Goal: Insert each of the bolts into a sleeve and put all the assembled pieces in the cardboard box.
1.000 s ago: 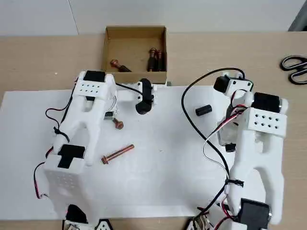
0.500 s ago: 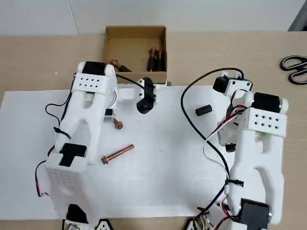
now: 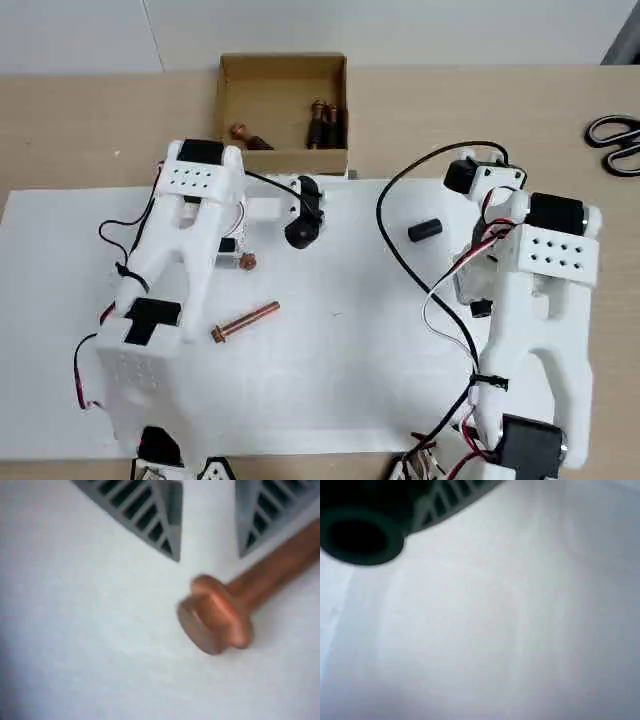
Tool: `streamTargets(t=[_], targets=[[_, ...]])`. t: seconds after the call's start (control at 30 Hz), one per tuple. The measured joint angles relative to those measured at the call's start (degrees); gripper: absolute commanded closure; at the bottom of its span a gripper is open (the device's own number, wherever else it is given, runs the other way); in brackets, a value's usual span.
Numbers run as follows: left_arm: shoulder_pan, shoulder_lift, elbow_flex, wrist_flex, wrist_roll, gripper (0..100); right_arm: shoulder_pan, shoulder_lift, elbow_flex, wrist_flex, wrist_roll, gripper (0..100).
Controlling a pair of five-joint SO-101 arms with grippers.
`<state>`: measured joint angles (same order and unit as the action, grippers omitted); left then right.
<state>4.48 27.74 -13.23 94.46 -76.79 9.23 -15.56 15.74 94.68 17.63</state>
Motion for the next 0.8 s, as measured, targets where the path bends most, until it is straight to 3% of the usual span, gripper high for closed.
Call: streamTargets(t=[0.5,0.8], targets=[[0.44,4.84,-0.88,-2.29,-0.26,92,0.0,0.0,0.0,0.0,0.0,99.4],[0.88,5.01,-12.31,3.96,-0.26,92,0.0,0.0,0.0,0.0,0.0,99.4]])
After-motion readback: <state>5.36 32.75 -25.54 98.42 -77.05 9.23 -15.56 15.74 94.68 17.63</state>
